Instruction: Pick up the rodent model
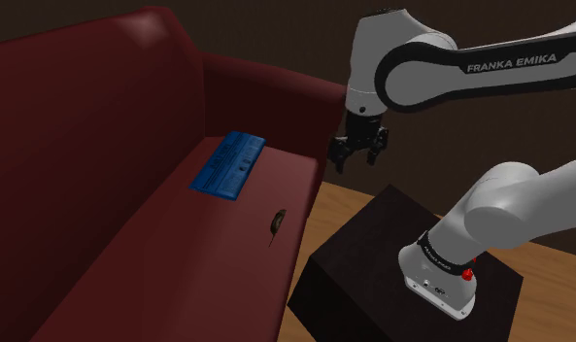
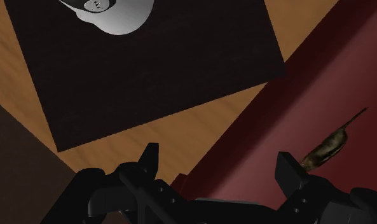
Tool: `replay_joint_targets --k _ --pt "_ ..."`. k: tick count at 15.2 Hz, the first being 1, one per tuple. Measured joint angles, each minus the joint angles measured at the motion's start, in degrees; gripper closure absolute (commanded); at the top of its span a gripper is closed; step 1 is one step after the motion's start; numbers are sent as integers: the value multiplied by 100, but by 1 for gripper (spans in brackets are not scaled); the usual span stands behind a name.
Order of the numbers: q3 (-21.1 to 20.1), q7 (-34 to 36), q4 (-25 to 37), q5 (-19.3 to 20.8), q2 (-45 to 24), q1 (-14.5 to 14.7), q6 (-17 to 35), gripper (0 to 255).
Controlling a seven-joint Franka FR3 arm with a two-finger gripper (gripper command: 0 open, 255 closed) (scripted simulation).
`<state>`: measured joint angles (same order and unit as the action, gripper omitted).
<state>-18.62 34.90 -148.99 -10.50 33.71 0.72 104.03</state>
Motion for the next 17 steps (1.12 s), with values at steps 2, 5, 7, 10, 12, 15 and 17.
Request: replay_joint_targets --k 2,5,7,10,12,15,17 --pt "-233 397 -19 -186 -339 9 370 0" --pt "-540 940 -34 -395 -877 -10 949 0" --pt "-746 1322 12 -486 -1293 -32 1343 0" --pt "-1027 1923 180 -503 -2013 -94 1929 0" --pt "-1189 2362 351 -423 -2541 -131 2312 0" --pt "-1333 3046 634 -185 -3336 -144 2841 0" --pt "-1364 3509 791 -9 -3811 -90 3172 0"
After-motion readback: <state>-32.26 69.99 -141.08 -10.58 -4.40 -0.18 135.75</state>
